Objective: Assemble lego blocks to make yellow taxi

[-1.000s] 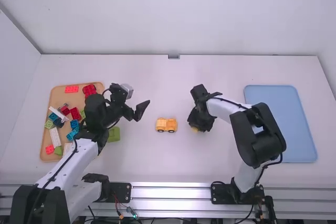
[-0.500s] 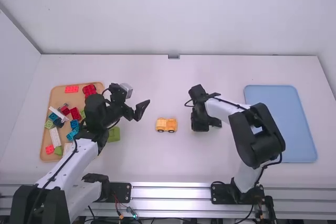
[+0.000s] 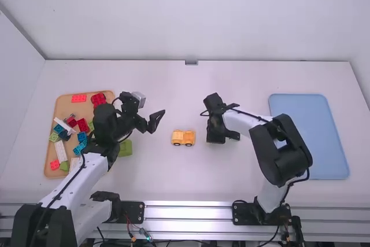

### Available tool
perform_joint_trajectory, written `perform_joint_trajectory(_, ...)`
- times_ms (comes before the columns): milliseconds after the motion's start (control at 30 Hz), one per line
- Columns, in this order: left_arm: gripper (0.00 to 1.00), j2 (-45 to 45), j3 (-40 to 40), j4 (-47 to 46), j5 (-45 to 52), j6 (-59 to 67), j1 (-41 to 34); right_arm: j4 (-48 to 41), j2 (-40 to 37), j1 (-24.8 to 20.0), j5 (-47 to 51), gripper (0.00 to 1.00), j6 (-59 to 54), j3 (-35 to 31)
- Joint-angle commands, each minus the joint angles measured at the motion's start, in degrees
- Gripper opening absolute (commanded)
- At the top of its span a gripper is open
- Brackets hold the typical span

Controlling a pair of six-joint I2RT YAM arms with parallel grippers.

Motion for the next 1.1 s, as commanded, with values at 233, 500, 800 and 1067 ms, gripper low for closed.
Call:
perform_joint_trajectory(233,0.99,-0.74,-0.09,0.00,0.66,-0.04,0.22,-5.18,-0.42,-1.55,0.63,0.98,-5.33,1.64)
perform_joint_trajectory(500,0.99,-0.74,-0.09,0.02,0.66,-0.02,0.22,-26.60,-7.19,-5.16,0.92,0.99,-34.93,18.40)
perform_joint_trajectory(800,0.99,-0.74,-0.09,-0.02,0.63,0.00,0.22,-36.98,-9.92,-8.72,1.81,0.99,-108.85,32.17)
perform_joint_trajectory(1067,0.99,-0.76,-0.09,0.17,-0.15,0.00,0.22,-35.21,-9.90,-11.72,9.29,0.98,-149.70,32.41)
